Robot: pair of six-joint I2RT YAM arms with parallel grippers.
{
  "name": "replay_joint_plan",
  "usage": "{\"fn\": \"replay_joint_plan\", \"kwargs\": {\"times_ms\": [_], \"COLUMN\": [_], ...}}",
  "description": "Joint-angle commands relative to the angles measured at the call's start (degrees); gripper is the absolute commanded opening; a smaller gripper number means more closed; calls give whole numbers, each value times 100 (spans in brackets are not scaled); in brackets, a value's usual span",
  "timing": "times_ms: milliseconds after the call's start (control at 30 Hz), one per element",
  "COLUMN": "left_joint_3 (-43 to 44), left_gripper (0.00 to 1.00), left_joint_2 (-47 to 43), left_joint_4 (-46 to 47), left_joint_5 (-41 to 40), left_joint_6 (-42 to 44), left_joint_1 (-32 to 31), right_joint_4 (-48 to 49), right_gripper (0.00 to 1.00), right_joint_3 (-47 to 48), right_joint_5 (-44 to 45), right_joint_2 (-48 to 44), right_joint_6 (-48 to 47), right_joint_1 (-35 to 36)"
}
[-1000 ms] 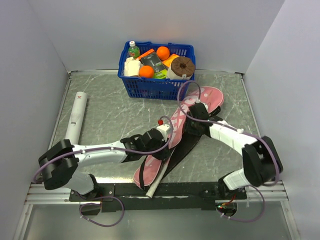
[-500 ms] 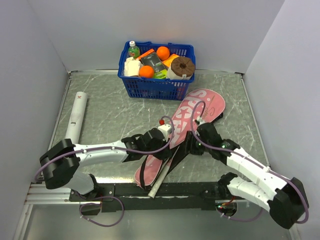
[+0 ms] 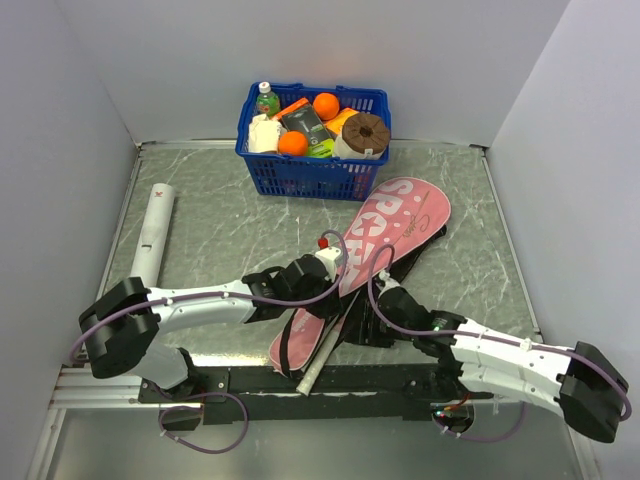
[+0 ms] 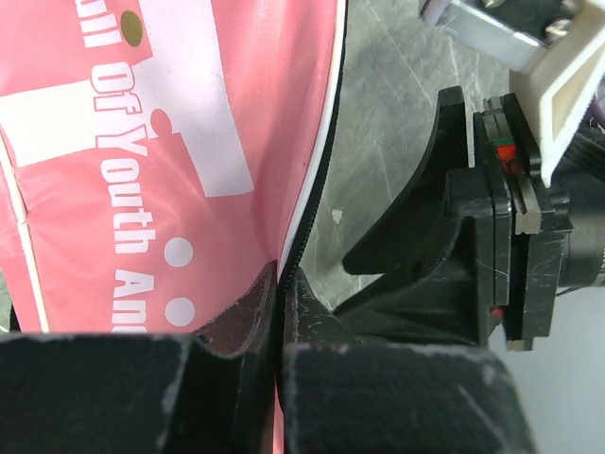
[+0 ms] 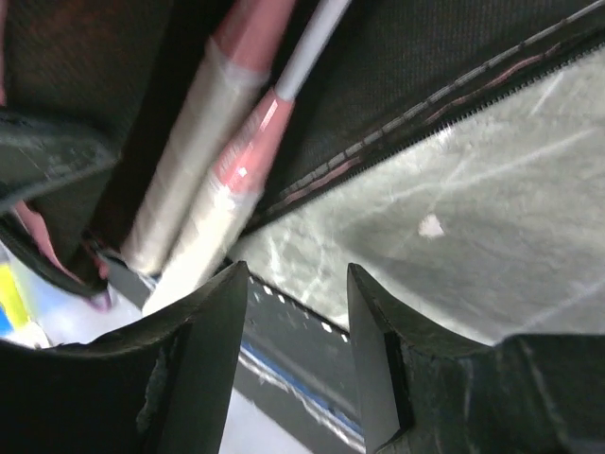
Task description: Pack up the badminton gear
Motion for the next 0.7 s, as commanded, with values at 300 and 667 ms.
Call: {"fn": "replay_joint_plan", "kwargs": {"times_ms": [300, 667], "left_joint_3": [-79, -53], "left_gripper": [1, 1], "left_joint_2": [-260, -199], "left_joint_4": [503, 521], "left_joint_5": [75, 172], "left_joint_6": [-37, -55], "left_joint_1": [32, 32], "right_joint_4": [985, 2309], "right_gripper": [47, 44], "right_joint_3": [-258, -337], "right_joint_5": [2400, 2823], "right_joint_2": [-360, 738], "right_joint_6": [1001, 1010], "right_joint_1": [343, 334]}}
